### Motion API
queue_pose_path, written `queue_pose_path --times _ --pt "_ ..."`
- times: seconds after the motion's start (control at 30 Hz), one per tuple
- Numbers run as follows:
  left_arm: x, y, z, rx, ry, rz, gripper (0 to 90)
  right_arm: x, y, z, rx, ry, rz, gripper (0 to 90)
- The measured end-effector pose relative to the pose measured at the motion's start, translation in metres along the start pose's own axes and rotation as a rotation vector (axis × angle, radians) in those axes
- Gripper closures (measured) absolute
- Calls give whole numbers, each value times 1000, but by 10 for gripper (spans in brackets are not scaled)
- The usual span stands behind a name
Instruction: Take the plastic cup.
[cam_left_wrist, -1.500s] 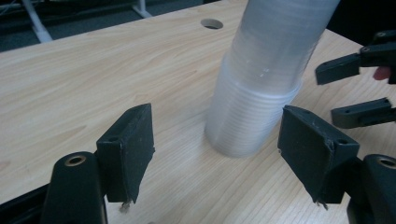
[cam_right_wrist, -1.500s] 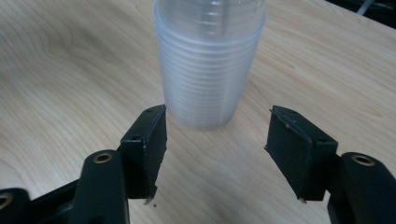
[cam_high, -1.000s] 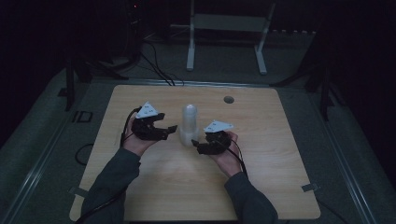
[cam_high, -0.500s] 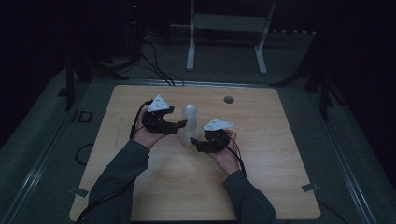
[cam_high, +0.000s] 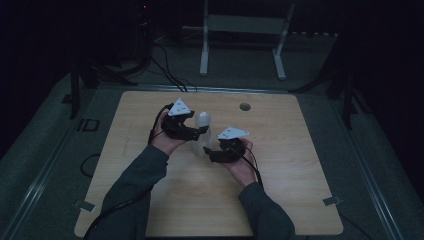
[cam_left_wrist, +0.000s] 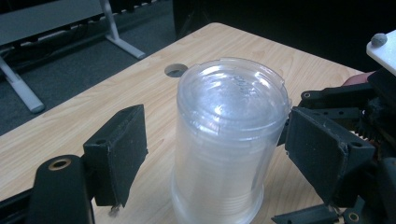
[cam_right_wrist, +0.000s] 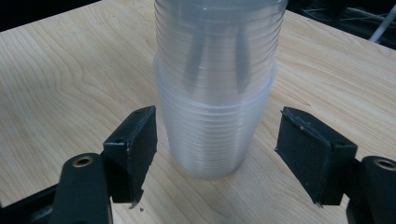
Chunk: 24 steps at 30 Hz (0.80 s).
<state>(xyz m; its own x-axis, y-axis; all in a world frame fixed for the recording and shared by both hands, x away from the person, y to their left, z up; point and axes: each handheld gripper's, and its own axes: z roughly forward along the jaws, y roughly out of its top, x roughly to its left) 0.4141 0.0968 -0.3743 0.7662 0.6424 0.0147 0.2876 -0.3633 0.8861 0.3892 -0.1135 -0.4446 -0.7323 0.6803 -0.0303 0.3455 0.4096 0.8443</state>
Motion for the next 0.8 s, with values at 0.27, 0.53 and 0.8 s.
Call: queue_pose_path --times 0.27,0.53,0.8 --pt "-2 2 9 6 -9 2 235 -1 0 3 -2 4 0 279" --pt "-3 5 10 0 -23 -1 305 -4 0 6 -16 13 4 255" --pt "-3 6 9 -6 -20 -14 369 0 4 13 -33 20 -37 190"
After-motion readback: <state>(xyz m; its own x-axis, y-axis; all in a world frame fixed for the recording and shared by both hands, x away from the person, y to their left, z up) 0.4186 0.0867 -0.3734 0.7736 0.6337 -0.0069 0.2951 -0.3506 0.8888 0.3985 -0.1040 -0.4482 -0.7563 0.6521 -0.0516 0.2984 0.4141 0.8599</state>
